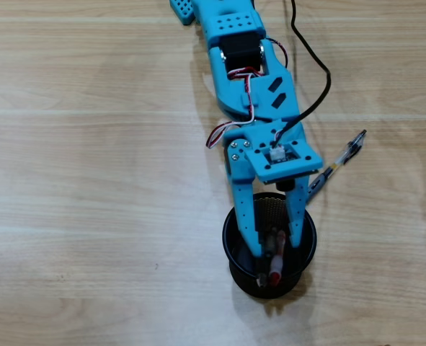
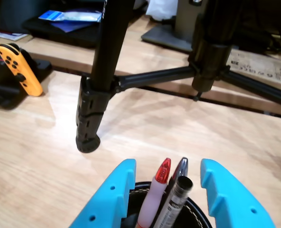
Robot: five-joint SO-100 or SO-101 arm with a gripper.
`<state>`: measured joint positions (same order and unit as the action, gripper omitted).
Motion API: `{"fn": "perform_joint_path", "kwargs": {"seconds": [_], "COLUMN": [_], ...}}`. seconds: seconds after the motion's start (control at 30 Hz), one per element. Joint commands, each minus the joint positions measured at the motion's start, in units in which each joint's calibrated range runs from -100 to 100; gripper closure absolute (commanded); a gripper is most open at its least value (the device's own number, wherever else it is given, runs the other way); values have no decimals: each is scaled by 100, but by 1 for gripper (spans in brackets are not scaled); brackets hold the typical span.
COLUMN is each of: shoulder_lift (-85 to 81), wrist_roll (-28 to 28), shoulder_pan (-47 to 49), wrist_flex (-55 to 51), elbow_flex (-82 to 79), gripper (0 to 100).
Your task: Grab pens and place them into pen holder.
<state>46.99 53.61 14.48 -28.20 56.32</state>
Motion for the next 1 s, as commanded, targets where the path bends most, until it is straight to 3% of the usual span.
{"fn": "perform_joint_path", "kwargs": {"seconds": [0.0, 0.13, 0.23, 0.53, 0.73, 0.97], "shoulder_lift": [-142, -360, -856, -1688, -1704, -1704], "wrist_roll": [21, 21, 21, 209, 626, 1500], "shoulder_pan": [0, 100, 182, 808, 1489, 2079], "wrist_flex": [35, -430, -1842, -3736, -4072, -4072], "elbow_flex": [465, 618, 807, 744, 717, -49], "gripper": [84, 88, 98, 98, 98, 98]}}
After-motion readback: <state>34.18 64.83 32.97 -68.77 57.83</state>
